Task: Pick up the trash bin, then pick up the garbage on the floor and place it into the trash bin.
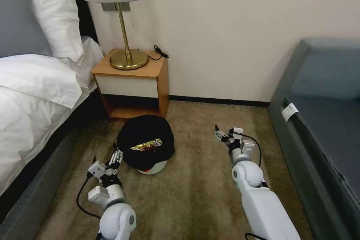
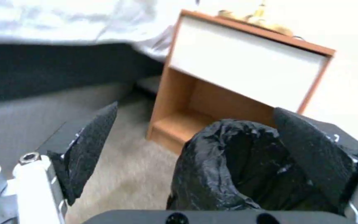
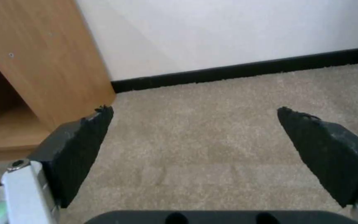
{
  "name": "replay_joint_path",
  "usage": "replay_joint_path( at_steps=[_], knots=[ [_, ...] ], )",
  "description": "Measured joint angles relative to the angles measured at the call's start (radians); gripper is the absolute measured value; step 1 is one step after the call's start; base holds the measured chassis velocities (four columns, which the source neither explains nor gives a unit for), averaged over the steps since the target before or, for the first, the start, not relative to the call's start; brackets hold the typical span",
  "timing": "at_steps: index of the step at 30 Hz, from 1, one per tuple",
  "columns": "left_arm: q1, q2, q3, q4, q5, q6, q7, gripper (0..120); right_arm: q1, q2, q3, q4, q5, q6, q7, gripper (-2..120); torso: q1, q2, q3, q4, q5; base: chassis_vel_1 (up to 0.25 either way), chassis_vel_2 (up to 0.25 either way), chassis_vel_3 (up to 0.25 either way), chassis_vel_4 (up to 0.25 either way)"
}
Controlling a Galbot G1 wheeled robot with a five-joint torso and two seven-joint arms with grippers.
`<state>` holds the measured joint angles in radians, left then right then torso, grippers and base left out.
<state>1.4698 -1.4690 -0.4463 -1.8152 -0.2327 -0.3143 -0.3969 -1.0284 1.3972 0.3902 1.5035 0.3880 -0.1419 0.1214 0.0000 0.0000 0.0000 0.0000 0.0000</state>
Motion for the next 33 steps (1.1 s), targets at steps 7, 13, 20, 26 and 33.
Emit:
replay_joint_path(
  at_steps=[7, 13, 20, 26, 33],
  knots=[
    [0.029, 0.008, 0.0, -0.001, 0.146, -0.025, 0.051, 100, -0.021, -0.001, 0.008, 0.024, 0.003, 0.013, 0.002, 100, 0.0, 0.0, 0.0, 0.0, 0.0, 0.0, 0.0, 0.0, 0.0],
    [0.04, 0.009, 0.007, -0.016, 0.178, -0.032, 0.077, 100, -0.035, 0.0, 0.011, 0.044, 0.008, 0.025, 0.015, 100, 0.0, 0.0, 0.0, 0.0, 0.0, 0.0, 0.0, 0.0, 0.0],
    [0.042, 0.012, 0.015, -0.031, 0.225, -0.029, 0.094, 100, -0.048, 0.007, 0.015, 0.063, 0.004, 0.04, 0.022, 100, 0.0, 0.0, 0.0, 0.0, 0.0, 0.0, 0.0, 0.0, 0.0],
    [0.038, 0.01, 0.028, -0.045, 0.242, -0.026, 0.108, 100, -0.058, 0.013, 0.017, 0.073, 0.002, 0.051, 0.025, 100, 0.0, 0.0, 0.0, -0.0001, 0.0, 0.0, 0.0, 0.0, 0.0],
    [0.044, 0.005, 0.042, -0.066, 0.272, -0.028, 0.168, 100, -0.07, 0.027, 0.022, 0.076, 0.002, 0.073, 0.025, 100, 0.0, 0.0, 0.0, 0.0, 0.0, 0.0, 0.0, 0.0, 0.0]
  ],
)
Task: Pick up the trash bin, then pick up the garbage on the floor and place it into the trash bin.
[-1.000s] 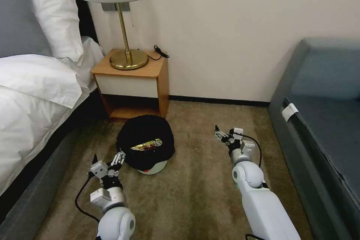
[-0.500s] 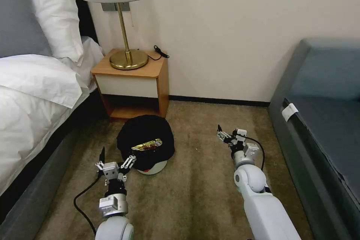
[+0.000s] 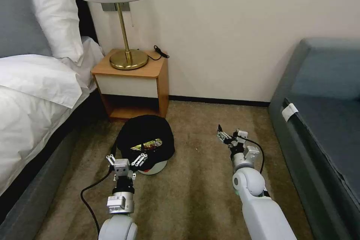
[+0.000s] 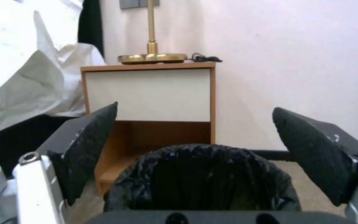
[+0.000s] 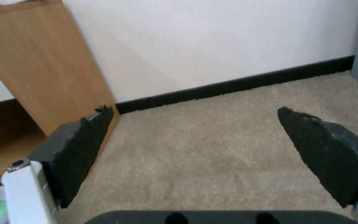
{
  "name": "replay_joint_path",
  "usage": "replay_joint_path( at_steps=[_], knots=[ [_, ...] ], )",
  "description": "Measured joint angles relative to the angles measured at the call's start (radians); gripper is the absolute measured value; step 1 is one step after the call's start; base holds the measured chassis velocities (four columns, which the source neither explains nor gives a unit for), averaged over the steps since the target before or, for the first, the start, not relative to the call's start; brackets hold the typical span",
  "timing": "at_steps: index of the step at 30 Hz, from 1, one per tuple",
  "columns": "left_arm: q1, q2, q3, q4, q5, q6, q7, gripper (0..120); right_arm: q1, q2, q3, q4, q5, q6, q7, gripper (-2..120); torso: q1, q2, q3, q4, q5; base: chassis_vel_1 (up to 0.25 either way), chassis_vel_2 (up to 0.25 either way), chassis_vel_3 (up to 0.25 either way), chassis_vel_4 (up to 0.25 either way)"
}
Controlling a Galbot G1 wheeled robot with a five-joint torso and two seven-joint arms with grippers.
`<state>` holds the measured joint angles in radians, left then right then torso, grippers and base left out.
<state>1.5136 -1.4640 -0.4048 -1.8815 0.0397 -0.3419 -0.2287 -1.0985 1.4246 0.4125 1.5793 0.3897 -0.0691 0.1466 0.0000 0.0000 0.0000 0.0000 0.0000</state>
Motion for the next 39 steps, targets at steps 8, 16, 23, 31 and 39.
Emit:
replay_joint_path(
  at_steps=[8, 16, 23, 31, 39],
  knots=[
    [0.016, -0.006, 0.011, -0.016, 0.03, -0.012, 0.021, 100, -0.025, 0.008, 0.011, 0.016, 0.01, 0.034, -0.024, 100, 0.0, 0.0, 0.0, 0.0, 0.0, 0.0, 0.0, 0.0, 0.0],
    [0.018, -0.006, 0.009, -0.019, 0.028, -0.021, 0.026, 100, -0.037, 0.009, 0.016, 0.019, 0.005, 0.051, -0.028, 100, 0.0, 0.0, 0.0, 0.0, 0.0, 0.0, 0.0, 0.0, 0.0],
    [0.018, -0.006, 0.009, -0.019, 0.028, -0.021, 0.026, 100, -0.037, 0.009, 0.017, 0.019, 0.005, 0.051, -0.028, 100, 0.0, 0.0, 0.0, 0.0, 0.0, 0.0, 0.0, 0.0, 0.0],
    [0.018, -0.006, 0.009, -0.019, 0.027, -0.021, 0.026, 100, -0.036, 0.009, 0.016, 0.019, 0.004, 0.051, -0.028, 100, 0.0, 0.0, 0.0, 0.0, 0.0, 0.0, 0.0, 0.0, 0.0],
    [0.018, -0.006, 0.009, -0.019, 0.026, -0.021, 0.026, 100, -0.036, 0.009, 0.016, 0.019, 0.004, 0.051, -0.028, 100, 0.0, 0.0, 0.0, 0.0, 0.0, 0.0, 0.0, 0.0, 0.0]
  ],
)
